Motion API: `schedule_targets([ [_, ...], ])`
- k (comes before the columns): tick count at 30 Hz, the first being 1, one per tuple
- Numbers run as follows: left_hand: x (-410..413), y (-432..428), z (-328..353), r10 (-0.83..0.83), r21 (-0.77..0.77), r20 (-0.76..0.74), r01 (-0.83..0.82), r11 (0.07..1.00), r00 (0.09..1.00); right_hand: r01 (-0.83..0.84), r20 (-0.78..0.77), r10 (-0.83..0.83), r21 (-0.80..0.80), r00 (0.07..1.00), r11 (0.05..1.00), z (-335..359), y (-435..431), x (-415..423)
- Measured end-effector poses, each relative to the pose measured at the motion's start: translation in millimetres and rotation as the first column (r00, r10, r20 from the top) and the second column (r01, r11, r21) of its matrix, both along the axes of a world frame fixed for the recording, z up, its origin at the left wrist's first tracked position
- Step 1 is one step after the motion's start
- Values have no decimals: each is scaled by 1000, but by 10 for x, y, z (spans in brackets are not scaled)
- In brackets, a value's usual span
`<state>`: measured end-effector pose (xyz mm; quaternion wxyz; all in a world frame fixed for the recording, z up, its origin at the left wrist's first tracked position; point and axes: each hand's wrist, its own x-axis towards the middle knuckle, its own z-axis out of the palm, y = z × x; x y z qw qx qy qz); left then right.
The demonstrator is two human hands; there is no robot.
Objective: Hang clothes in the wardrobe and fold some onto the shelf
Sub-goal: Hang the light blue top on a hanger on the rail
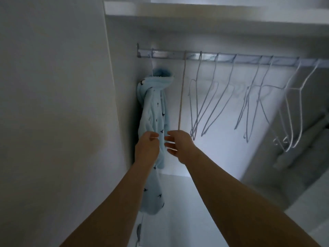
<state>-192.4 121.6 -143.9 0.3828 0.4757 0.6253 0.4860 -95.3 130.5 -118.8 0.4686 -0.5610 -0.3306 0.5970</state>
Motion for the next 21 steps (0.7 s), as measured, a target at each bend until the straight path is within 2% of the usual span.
schedule_targets([
  [5, 201, -609, -474, -94, -155, -2, 93, 983, 996, 99, 54, -96, -64, 994, 993, -456, -712, 270],
  [10, 483, -1372, -958, -106, -270, 39, 112, 956, 994, 236, 123, -221, -128, 968, 963, -1054, -1573, 586],
  [15, 855, -2459, -1455, -228, -409, 46, 227, 884, 973, 282, 124, -255, -298, 959, 912, -1704, -2800, 944],
  [21, 1095, -3806, -1865, -358, -566, 64, 329, 756, 932, 333, 167, -289, -462, 943, 822, -2278, -4270, 1243],
])
